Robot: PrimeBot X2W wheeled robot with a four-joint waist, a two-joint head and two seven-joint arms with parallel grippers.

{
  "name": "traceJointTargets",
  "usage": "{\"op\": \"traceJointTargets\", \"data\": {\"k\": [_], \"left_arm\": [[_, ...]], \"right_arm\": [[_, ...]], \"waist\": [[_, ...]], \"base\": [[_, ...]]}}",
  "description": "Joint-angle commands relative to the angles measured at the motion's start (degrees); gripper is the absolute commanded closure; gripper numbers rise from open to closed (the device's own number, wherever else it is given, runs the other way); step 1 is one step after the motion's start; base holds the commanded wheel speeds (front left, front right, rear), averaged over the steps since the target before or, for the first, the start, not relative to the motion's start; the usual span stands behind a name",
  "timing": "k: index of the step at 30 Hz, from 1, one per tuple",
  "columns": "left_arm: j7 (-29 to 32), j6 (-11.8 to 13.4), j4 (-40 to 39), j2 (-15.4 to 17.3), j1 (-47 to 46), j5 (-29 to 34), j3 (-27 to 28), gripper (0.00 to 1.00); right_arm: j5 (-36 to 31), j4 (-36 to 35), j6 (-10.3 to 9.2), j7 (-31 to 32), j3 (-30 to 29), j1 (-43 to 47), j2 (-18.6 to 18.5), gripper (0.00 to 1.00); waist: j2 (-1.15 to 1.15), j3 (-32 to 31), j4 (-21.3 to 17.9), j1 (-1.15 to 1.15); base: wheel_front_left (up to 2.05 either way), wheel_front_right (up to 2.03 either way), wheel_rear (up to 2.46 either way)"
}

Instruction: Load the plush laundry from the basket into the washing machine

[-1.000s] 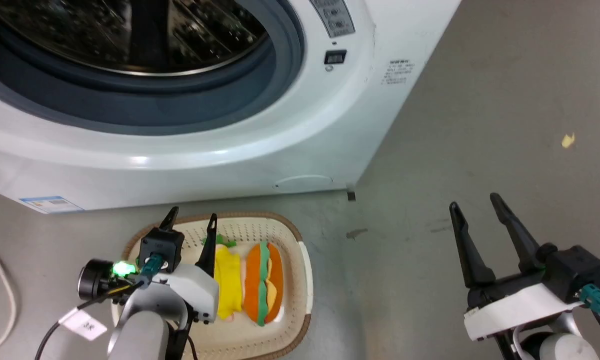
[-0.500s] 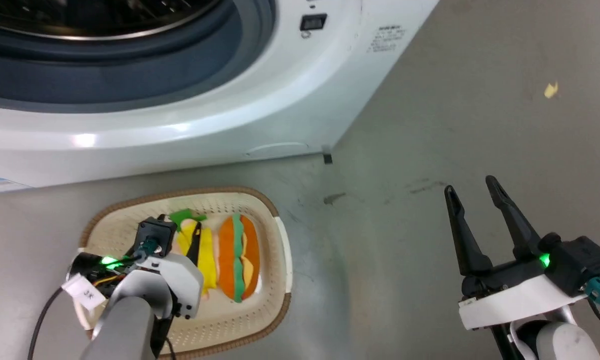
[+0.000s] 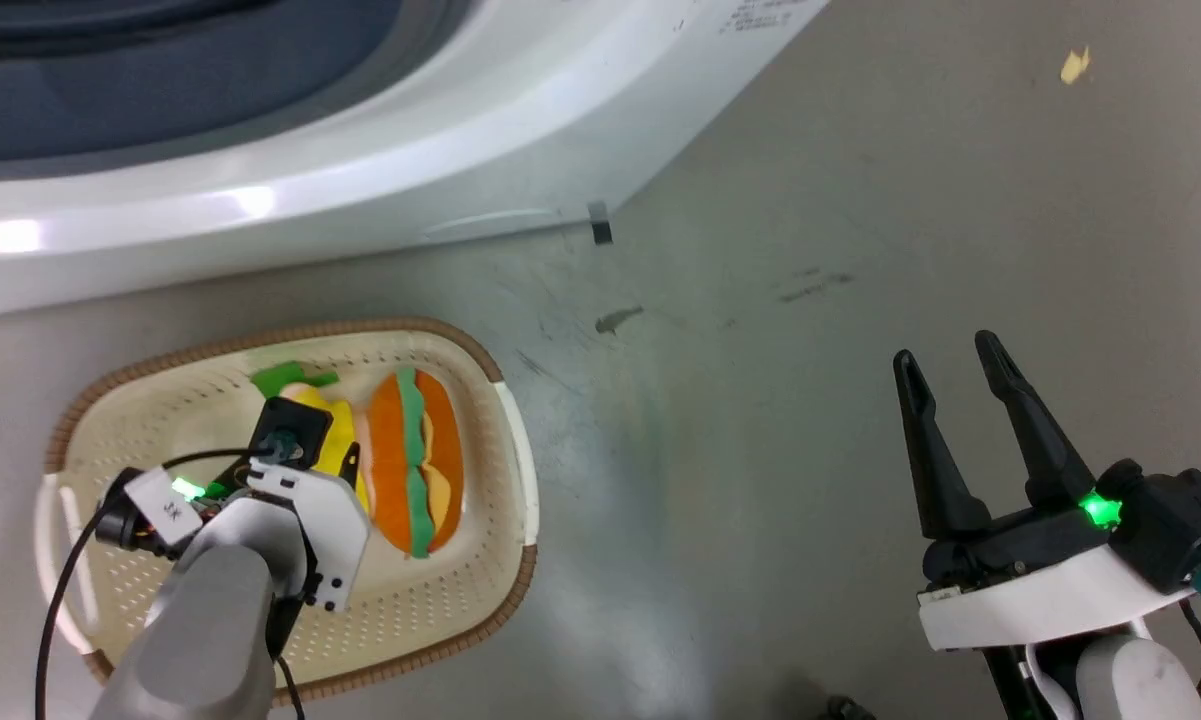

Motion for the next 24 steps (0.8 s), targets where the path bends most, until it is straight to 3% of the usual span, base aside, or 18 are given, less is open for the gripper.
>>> {"op": "traceJointTargets", "data": {"k": [1, 24], "left_arm": [[0.4, -0.3, 1.9, 0.8, -2.1, 0.1, -0.8, 0.00], [7.4, -1.7, 18.1, 5.1, -16.5, 3.9, -12.3, 0.00]], "right_arm": [[0.7, -0.6, 0.02, -0.7, 0.2, -0.9, 0.0, 0.00], [5.9, -2.4, 0.03, -3.5, 0.5, -3.5, 0.0, 0.00]], "waist": [[0.00, 1.6, -0.8, -0.01], [0.00, 14.1, -4.5, -0.01]], "base": [[0.00, 0.00, 0.00], [0.00, 0.00, 0.00]]}}
